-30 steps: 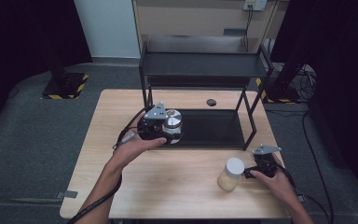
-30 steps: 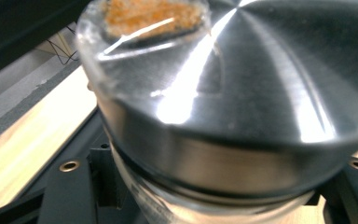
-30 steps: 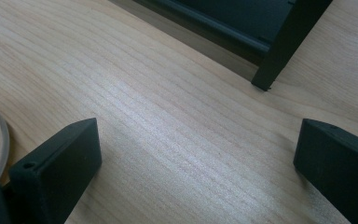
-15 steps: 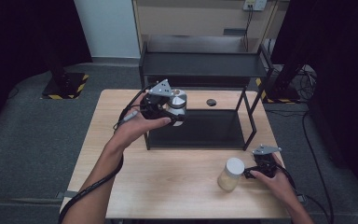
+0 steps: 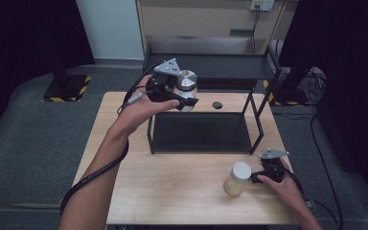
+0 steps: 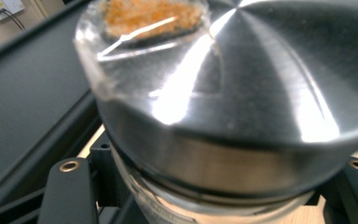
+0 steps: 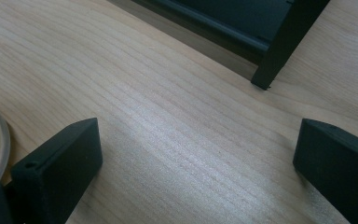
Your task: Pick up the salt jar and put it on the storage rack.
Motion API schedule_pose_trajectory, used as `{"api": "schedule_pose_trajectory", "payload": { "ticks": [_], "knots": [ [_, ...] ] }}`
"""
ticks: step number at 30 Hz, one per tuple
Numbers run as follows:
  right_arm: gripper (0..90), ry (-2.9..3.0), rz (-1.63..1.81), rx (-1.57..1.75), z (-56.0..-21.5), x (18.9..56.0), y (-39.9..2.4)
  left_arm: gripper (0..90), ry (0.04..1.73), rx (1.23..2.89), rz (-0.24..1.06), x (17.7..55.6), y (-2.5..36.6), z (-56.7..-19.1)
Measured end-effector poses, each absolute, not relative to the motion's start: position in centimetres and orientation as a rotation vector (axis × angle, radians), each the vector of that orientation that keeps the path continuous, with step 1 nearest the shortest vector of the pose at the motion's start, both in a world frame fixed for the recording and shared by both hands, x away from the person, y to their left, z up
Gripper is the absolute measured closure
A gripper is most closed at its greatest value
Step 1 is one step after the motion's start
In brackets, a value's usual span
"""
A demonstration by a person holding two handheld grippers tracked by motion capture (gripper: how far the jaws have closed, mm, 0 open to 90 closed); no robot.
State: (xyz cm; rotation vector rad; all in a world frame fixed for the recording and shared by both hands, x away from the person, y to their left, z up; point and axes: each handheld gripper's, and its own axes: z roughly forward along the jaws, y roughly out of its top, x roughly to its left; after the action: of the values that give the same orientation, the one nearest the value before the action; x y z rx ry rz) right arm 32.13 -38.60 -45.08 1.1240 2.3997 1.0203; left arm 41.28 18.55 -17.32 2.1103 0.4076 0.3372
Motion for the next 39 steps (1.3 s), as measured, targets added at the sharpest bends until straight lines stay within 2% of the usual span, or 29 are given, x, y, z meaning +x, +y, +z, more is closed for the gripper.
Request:
{"api": "schedule_pose_trajectory", "payload": {
  "ticks": [14,25,39],
  "knots": [
    [2.0,2.4,1.019,1.124,-45.1,32.1,-38.6,30.1,0.448,2.09,0.355,43.3,16.8,-13.5],
    [2.0,2.4,1.02,1.126,-45.1,32.1,-38.6,30.1,0.547,2.054,0.37,45.0,15.9,-12.8],
    [2.0,2.403,1.02,1.123,-45.1,32.1,-38.6,30.1,0.748,2.01,0.482,45.5,13.5,-12.5]
  ]
}}
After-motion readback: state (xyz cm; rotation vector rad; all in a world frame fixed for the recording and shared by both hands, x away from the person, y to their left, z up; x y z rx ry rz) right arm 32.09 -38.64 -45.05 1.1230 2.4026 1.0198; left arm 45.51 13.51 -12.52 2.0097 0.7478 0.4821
